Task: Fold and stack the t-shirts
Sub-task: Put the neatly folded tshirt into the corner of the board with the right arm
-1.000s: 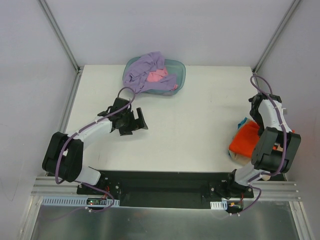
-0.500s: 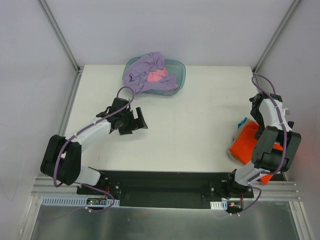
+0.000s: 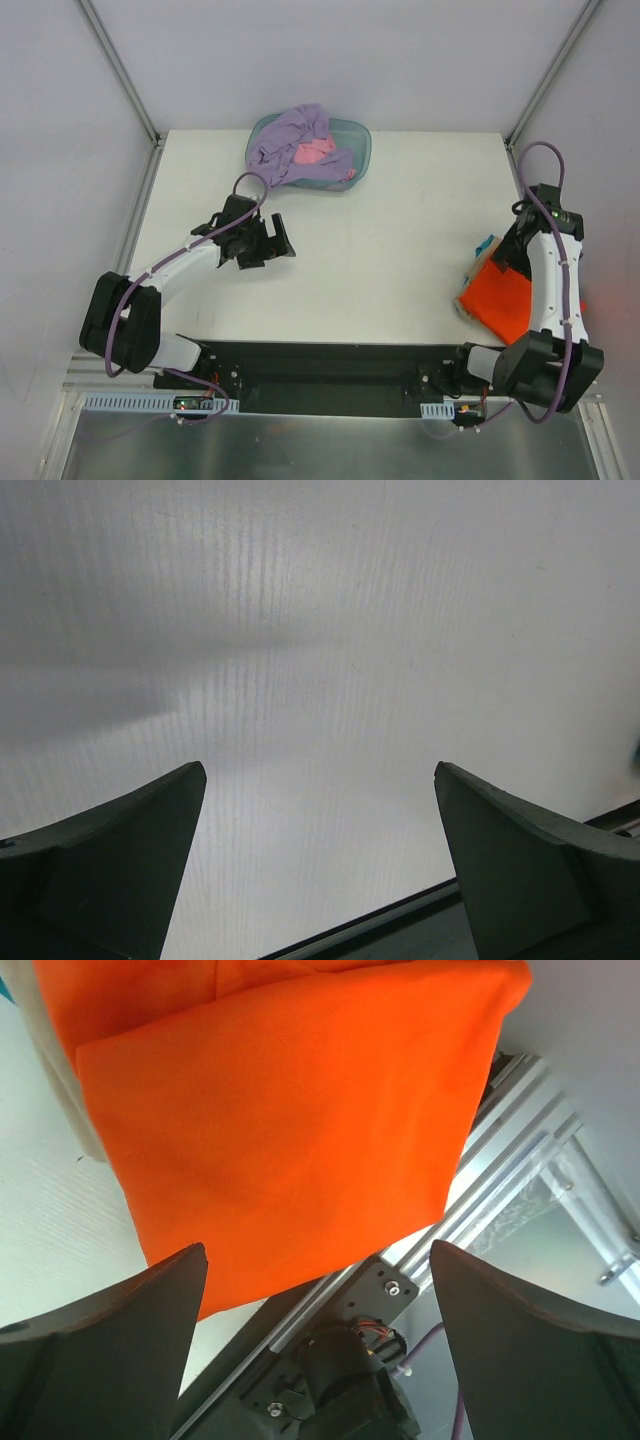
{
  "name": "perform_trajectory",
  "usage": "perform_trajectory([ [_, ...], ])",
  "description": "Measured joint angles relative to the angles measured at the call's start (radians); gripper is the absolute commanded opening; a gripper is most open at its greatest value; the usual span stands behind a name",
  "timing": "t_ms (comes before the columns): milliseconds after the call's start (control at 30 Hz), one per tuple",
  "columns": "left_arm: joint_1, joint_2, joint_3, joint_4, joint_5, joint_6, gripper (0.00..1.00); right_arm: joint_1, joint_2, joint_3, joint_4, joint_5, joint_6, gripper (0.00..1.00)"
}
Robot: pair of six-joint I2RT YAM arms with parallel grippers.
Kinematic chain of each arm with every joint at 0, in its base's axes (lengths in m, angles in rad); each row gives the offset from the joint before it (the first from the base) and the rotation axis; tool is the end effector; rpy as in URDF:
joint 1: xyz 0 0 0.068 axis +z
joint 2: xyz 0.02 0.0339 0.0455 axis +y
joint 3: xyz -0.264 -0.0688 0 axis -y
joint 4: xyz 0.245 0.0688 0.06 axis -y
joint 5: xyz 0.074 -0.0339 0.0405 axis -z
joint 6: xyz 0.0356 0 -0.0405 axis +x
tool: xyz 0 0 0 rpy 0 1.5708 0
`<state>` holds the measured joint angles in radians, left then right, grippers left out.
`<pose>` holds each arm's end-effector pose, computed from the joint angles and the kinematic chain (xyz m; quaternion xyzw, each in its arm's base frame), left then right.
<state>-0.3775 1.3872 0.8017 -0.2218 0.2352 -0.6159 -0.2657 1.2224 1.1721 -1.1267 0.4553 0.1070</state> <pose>0.2612 -0.1125 0.2092 -0.0662 0.9203 -0.2720 0.2734 0.2065 -0.0724 0.3114 0.2204 0.9307 -0.2357 0.1724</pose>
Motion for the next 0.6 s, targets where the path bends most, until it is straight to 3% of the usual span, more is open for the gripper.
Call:
perform_trajectory([
  [267,0.000,-0.031,-0.010,-0.001,-0.001,-0.001,0.99,-0.095,0.036,-0.140,0.051,-0.030,0.092,0.96],
  [400,0.000,-0.043,-0.013,-0.001,-0.002,-0.001,0.99,-0.143,0.124,-0.142,0.089,-0.040,0.098,0.96],
  [600,0.000,-0.048,-0.013,-0.002,-0.005,-0.001,0.99,-0.119,0.271,-0.138,0.170,-0.075,0.091,0.96],
])
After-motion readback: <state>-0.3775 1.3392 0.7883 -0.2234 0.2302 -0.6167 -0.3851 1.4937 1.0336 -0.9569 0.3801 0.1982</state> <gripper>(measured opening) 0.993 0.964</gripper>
